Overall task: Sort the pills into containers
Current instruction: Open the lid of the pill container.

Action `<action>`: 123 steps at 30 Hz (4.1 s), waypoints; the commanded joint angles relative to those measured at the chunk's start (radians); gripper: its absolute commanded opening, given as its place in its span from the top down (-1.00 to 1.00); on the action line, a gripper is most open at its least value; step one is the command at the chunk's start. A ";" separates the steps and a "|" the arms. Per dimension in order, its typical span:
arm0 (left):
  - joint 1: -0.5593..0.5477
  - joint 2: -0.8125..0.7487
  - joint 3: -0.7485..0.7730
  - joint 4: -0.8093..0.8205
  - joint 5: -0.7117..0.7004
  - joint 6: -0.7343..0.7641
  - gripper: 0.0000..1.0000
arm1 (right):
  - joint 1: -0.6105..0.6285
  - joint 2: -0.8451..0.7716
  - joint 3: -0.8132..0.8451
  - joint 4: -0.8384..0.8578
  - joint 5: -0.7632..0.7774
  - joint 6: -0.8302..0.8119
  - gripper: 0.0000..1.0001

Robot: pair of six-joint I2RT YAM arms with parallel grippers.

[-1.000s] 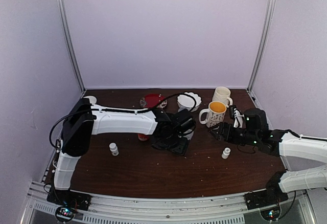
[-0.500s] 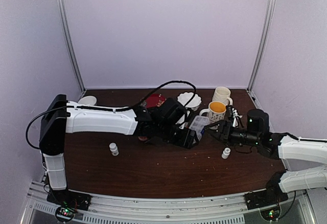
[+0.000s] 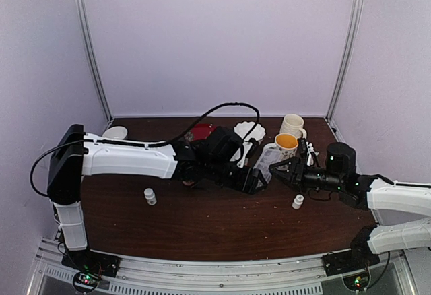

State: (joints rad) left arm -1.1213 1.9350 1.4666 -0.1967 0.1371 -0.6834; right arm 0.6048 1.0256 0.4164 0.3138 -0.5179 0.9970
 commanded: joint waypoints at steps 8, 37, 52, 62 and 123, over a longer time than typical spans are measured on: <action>-0.004 -0.033 -0.011 0.041 0.004 0.049 -0.19 | 0.009 0.001 0.036 0.023 -0.025 0.034 0.10; -0.182 0.037 0.213 -0.318 -0.780 0.230 -0.08 | 0.016 0.063 0.008 0.047 -0.014 0.076 0.55; -0.203 0.084 0.273 -0.412 -0.889 0.204 -0.09 | 0.016 0.074 -0.045 0.153 -0.001 0.110 -0.08; -0.116 -0.011 0.103 -0.106 -0.288 0.141 -0.10 | 0.018 0.010 -0.050 0.270 -0.047 0.039 -0.37; -0.249 0.106 0.336 -0.395 -0.911 0.333 -0.08 | 0.013 -0.043 -0.067 0.136 -0.013 0.106 -0.43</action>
State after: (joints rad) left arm -1.4170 2.0815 1.7954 -0.5785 -0.9718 -0.2359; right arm 0.6174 1.0130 0.3706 0.4515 -0.5579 1.1263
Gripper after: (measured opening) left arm 0.673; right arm 0.711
